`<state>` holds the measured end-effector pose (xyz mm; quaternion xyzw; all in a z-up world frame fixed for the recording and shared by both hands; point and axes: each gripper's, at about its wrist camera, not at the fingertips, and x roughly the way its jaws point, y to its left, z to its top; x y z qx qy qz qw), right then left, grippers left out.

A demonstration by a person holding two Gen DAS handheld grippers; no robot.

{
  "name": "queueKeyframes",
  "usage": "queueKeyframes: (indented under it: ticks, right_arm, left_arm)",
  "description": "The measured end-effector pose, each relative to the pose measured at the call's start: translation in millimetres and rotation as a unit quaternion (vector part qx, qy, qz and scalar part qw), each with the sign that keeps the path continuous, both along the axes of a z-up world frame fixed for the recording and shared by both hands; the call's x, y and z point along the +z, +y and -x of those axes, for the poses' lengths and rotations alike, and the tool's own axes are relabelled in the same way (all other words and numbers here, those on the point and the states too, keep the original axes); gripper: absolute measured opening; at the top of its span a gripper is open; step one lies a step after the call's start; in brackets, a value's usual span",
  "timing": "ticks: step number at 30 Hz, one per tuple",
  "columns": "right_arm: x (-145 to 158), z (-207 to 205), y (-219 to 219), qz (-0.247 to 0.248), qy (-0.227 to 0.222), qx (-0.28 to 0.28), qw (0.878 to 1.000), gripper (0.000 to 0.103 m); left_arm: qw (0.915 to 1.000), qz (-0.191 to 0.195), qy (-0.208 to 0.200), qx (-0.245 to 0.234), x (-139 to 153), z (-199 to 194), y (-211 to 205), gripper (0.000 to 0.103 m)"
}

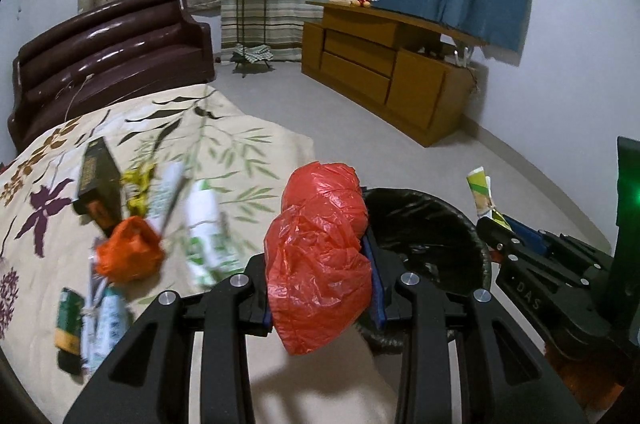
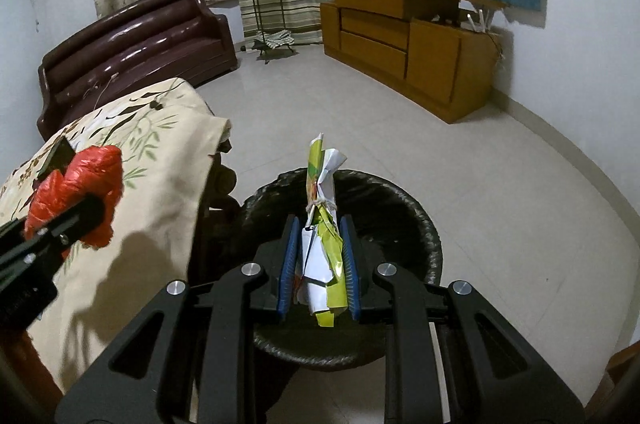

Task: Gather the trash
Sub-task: 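Carry the red bag and yellow wrapper over the black trash bin with both tools, then open both tools to drop the red bag and wrapper into the bin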

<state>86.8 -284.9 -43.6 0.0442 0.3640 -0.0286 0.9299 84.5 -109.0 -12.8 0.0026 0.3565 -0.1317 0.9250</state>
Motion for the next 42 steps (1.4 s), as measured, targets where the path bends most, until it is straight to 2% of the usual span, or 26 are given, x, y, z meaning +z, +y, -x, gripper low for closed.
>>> queueKeyframes:
  ticks: [11,21,24,27,36,42]
  right_arm:
    - [-16,-19,-24,-0.007,0.010,-0.006,1.000,0.021]
    - [-27,-33,-36,-0.013,0.018,-0.015,1.000,0.022]
    - [-30,-36,-37,-0.015,0.021,-0.017,1.000,0.023]
    - [-31,-37,-39,-0.019,0.021,-0.021,0.999,0.036]
    - [-26,-31,-38,-0.018,0.015,-0.031,0.999,0.041]
    - [-18,-23,-28,-0.019,0.012,-0.032,0.999,0.044]
  left_arm:
    - [0.9995,-0.027,0.014,-0.007,-17,-26,-40,0.035]
    - [0.9986,-0.038,0.033,-0.015,-23,-40,-54,0.035]
    - [0.9984,-0.038,0.039,-0.013,-24,-42,-55,0.040]
    - [0.9987,-0.035,0.037,-0.005,-23,-41,-54,0.052]
    - [0.9991,-0.025,0.034,0.005,-15,-37,-45,0.061]
    - [0.9995,-0.018,0.026,0.009,-4,-27,-30,0.062]
